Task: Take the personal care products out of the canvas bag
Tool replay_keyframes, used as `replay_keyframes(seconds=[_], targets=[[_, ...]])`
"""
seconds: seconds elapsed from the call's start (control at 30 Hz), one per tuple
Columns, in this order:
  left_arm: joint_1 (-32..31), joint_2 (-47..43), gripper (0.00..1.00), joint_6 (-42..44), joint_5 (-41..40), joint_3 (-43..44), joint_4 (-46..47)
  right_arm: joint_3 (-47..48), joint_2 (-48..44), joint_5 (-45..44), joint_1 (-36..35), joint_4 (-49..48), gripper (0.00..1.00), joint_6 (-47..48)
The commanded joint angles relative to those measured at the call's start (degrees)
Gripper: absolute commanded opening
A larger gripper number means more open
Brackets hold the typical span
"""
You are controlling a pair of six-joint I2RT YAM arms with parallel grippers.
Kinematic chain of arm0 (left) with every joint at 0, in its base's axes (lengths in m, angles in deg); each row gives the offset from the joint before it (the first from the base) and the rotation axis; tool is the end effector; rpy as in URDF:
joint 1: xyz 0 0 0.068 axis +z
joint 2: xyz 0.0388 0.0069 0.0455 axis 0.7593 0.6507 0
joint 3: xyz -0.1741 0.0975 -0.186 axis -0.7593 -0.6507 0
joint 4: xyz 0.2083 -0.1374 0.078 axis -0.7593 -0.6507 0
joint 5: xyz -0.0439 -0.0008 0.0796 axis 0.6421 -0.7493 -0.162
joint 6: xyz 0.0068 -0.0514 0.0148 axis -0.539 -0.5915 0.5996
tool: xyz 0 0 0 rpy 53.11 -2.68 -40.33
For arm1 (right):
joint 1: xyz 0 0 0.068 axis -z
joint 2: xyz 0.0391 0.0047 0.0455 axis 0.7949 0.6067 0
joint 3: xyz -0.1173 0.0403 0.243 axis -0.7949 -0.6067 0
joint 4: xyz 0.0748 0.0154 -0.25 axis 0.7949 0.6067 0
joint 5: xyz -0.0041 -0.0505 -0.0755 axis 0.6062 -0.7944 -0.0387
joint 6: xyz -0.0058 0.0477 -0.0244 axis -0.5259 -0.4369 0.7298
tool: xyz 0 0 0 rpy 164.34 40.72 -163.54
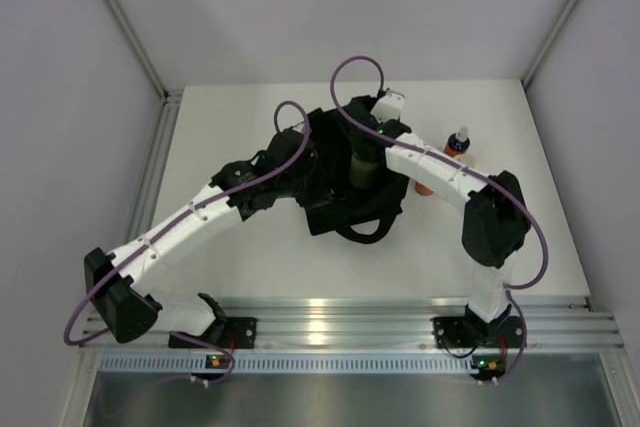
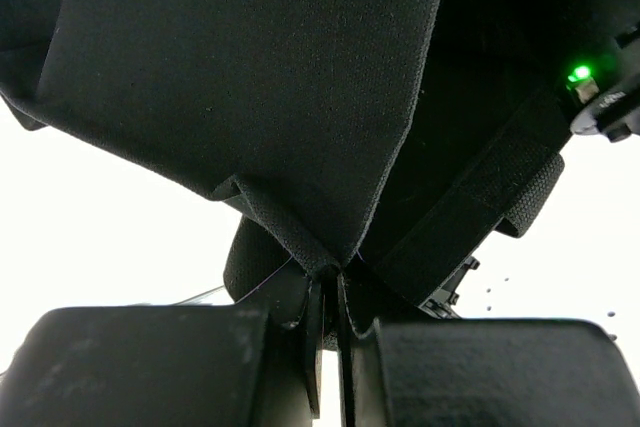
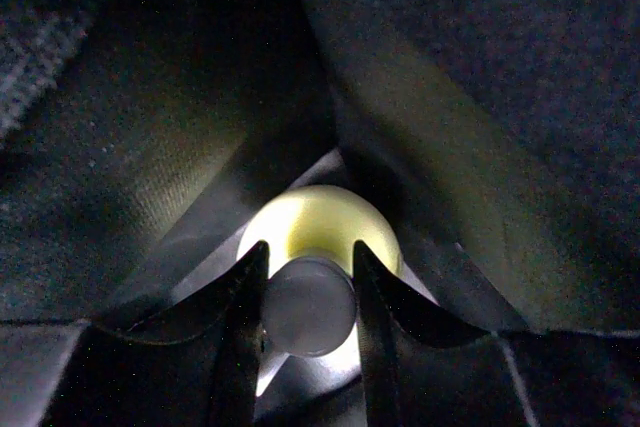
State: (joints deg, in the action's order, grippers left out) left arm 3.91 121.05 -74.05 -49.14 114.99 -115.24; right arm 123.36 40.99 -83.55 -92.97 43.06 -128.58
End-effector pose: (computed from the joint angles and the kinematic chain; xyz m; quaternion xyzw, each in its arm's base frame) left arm 0.1999 -0.2063 0.3508 -0.0945 0.9033 -0.3469 0.2340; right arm 0.3311 0.2508 0.2837 0.2057 0.8724 -0.0090 0.4432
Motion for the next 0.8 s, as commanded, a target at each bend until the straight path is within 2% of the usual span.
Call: replay_keyframes(seconds=[0.0, 0.77], targets=[[0.06, -0.75, 0.0, 1.37, 0.69, 1.59, 0.84, 1.04, -4.71, 1.62, 0.68, 0.13, 0.0, -2.01], [0.23, -1.01, 0.0, 0.67, 0.51, 0.62, 0.93, 4.28, -7.96, 2.67, -0.29, -2.24, 0.0, 10.82]])
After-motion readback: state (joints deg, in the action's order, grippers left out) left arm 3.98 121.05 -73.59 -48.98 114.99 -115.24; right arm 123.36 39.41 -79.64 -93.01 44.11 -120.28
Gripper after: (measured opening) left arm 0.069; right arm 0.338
